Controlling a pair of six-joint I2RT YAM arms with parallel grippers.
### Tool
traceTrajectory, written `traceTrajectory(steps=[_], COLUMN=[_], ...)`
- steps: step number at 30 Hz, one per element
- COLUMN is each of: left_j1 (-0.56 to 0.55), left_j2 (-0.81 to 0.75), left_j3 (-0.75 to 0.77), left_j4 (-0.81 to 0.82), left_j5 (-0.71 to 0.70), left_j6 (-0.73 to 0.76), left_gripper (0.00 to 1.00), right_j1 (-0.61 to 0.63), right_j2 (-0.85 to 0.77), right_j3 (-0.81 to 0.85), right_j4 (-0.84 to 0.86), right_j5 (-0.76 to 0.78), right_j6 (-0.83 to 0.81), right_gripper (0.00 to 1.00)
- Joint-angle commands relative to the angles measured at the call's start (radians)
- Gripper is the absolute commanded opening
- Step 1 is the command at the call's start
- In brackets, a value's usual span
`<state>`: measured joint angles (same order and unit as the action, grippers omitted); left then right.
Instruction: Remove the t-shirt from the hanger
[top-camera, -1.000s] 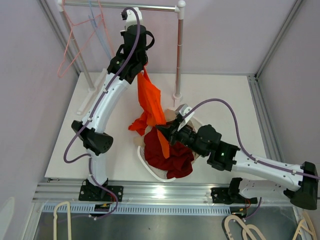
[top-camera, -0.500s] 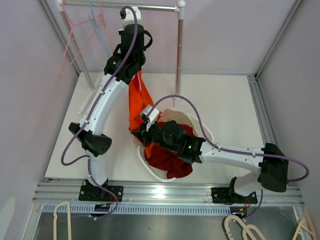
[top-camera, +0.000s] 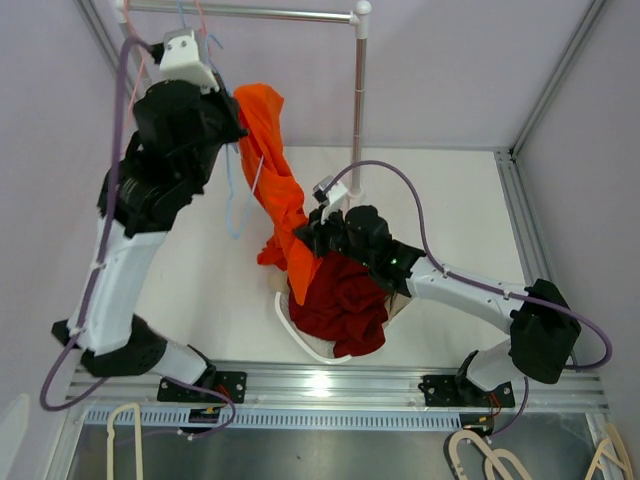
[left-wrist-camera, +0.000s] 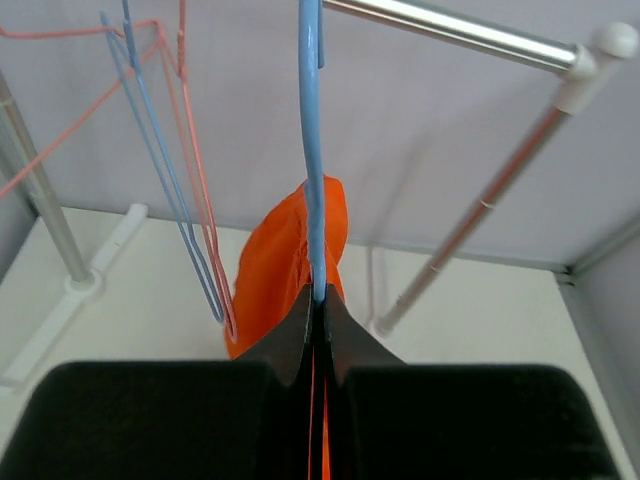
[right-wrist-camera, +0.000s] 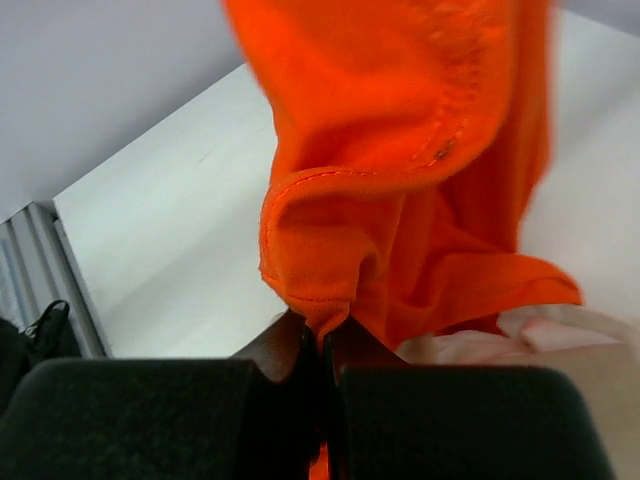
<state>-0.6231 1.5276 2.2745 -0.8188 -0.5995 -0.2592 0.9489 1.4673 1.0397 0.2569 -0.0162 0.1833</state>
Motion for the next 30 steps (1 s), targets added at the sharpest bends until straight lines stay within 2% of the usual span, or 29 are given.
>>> traceTrajectory(steps=[1,3,4,7,8,12,21,24,26,30], left_j1=[-0.043,-0.075,-0.079,-0.081,-0.081,-0.081,-0.081,-0.081,-0.081,-0.081], left_j2=[-0.110,-0.220,-0.259,-0.409,-0.444,-0.558,-0.636,-0.656,-0.665,-0.699], left_j3=[-0.097,-0.200,-0.305,-0.392,-0.467,-0.480,-0.369,-0.382,-0.444,-0.549], left_j4=[-0.124,-0.120,-0.114,-0.089,-0.080,-0.117,-0.262,-0.281,-0.276,-0.217], left_j5=[0.116,0.158,0.173,0.279,0.314,0.394,0.366,0.294,0.264,0.318], left_j6=[-0.097,-0.109,-0.115,-0.149,-0.152,-0.175,-0.153,-0.143,-0.138,-0.132], left_gripper=[0.01,0.01,0.01,0.01,0.01,0.01,0.01,0.01,0.01,0.01], right_j1=[-0.061,-0.088,-0.096,-0.128,-0.137,-0.154,-0.157,-0.156,-0.154,-0.148], right_j2=[-0.001,0.016,0.025,0.062,0.071,0.094,0.061,0.067,0.073,0.064], right_j3=[0.117,0.161,0.187,0.290,0.331,0.382,0.376,0.506,0.636,0.808], right_j4=[0.005,-0.017,-0.027,-0.062,-0.068,-0.091,-0.083,-0.155,-0.206,-0.232], right_j5=[-0.063,-0.068,-0.070,-0.073,-0.086,-0.100,-0.094,-0.090,-0.100,-0.100], right_j6=[-0.031,-0.047,-0.056,-0.082,-0.088,-0.097,-0.087,-0.129,-0.162,-0.217], right_gripper=[0.00,0.00,0.00,0.00,0.00,0.00,0.00,0.00,0.00,0.00])
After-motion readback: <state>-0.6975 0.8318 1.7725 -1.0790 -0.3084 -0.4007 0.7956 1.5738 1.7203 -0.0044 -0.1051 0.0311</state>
